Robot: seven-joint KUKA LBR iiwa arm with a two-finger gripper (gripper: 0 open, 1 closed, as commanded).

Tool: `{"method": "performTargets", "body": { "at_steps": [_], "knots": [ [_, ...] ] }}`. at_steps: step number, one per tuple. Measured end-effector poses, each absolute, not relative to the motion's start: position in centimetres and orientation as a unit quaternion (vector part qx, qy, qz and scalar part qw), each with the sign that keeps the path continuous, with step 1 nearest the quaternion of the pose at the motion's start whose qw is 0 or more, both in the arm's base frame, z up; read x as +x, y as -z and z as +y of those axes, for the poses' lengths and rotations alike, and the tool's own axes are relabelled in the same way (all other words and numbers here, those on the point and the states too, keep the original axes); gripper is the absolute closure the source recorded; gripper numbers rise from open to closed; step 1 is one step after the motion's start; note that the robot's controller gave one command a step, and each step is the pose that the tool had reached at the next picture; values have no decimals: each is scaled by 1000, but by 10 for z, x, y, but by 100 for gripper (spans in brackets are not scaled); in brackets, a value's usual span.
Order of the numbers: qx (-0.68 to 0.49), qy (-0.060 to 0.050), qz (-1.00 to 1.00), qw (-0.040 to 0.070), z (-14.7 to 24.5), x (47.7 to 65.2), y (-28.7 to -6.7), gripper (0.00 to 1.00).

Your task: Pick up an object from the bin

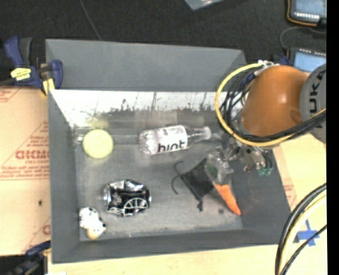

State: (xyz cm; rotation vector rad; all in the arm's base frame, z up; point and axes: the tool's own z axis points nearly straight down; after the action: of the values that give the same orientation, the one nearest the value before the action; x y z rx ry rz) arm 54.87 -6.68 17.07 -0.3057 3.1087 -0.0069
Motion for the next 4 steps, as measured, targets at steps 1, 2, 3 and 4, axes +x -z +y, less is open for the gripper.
{"method": "performTargets", "body": {
  "at_steps": [1, 2, 3, 4],
  "knots": [
    [-184, 1, 983, 3, -69, 548, -183, 100],
    [-220, 5, 975, 13, -63, 554, -211, 100],
    [-229, 3, 973, 9, -61, 563, -164, 100],
    [-272, 5, 962, 11, -57, 560, -134, 100]
  ]
}}
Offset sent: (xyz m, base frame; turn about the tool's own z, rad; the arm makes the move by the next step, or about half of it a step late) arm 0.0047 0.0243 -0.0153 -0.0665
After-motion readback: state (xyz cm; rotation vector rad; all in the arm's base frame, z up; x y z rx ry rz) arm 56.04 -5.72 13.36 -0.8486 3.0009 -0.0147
